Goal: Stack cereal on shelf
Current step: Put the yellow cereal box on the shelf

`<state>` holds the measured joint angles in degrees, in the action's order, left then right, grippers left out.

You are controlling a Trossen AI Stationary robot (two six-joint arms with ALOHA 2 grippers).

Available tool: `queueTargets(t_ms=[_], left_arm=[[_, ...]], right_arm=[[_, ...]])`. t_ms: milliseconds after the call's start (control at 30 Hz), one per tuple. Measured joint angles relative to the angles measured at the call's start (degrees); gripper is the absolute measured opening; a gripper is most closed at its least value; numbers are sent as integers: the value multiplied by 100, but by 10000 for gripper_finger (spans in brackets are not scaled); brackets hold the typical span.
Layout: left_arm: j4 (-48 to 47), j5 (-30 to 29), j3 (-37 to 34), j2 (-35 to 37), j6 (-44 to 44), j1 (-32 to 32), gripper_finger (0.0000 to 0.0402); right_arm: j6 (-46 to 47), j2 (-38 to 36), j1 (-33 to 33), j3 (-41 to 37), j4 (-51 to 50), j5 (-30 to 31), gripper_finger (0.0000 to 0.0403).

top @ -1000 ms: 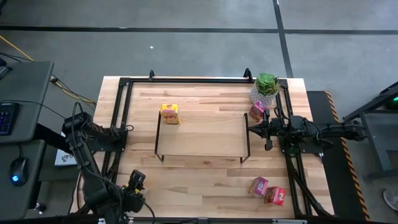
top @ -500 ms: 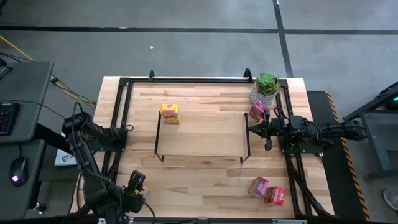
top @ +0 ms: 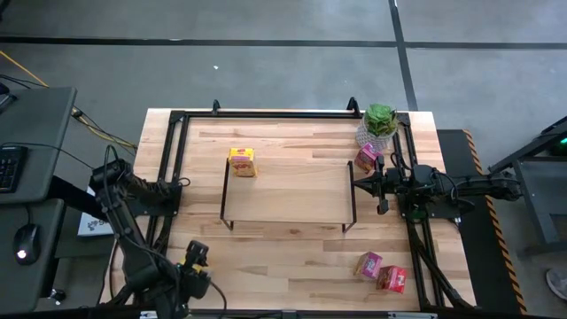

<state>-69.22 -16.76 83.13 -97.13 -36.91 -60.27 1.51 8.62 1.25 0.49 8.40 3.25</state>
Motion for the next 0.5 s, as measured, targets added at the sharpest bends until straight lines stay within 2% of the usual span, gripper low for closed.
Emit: queueTargets(t_ms=[500], left_arm=[[181, -23, 0, 1, -48, 70, 289]], right_arm=[[-1, -2, 0, 0, 0, 0, 0]])
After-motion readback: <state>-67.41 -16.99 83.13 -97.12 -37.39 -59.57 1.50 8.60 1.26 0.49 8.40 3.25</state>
